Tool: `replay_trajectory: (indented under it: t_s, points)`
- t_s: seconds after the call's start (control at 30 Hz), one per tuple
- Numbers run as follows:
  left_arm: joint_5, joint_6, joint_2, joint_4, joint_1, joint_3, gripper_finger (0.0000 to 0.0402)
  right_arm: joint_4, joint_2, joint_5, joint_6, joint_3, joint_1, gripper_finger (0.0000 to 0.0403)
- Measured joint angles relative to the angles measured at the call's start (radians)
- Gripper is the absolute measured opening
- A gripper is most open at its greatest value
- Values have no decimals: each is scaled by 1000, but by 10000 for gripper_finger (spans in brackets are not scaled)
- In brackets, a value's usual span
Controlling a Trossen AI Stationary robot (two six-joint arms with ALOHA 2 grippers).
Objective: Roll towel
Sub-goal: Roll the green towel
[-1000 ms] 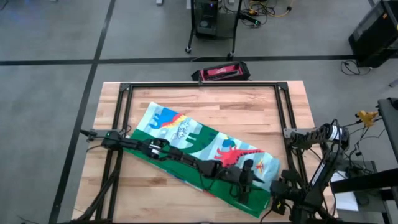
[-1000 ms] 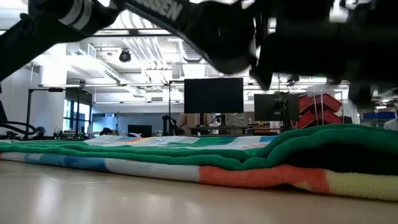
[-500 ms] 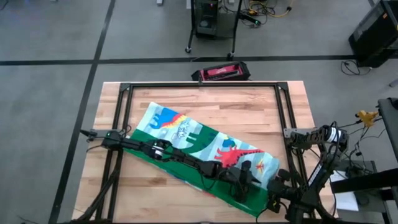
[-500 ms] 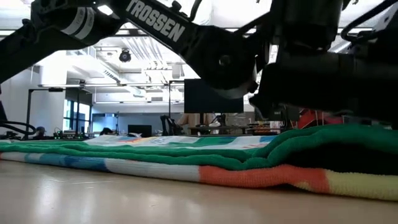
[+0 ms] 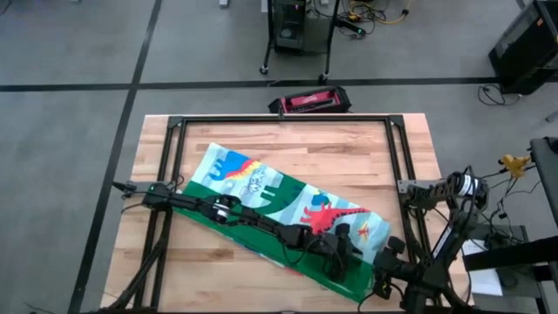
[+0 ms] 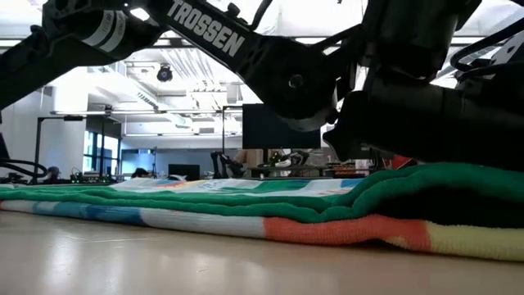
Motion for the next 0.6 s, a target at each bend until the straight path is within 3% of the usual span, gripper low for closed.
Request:
replay_trajectory:
  t_s: [0.3,0.6]
  points:
    - [0,2,-9,-42,2,0,121,0,0,61,-76,34,-34,181]
    - [-2,83,-125,-330,4,-4,121,4,0,107,-74,36,-42,181]
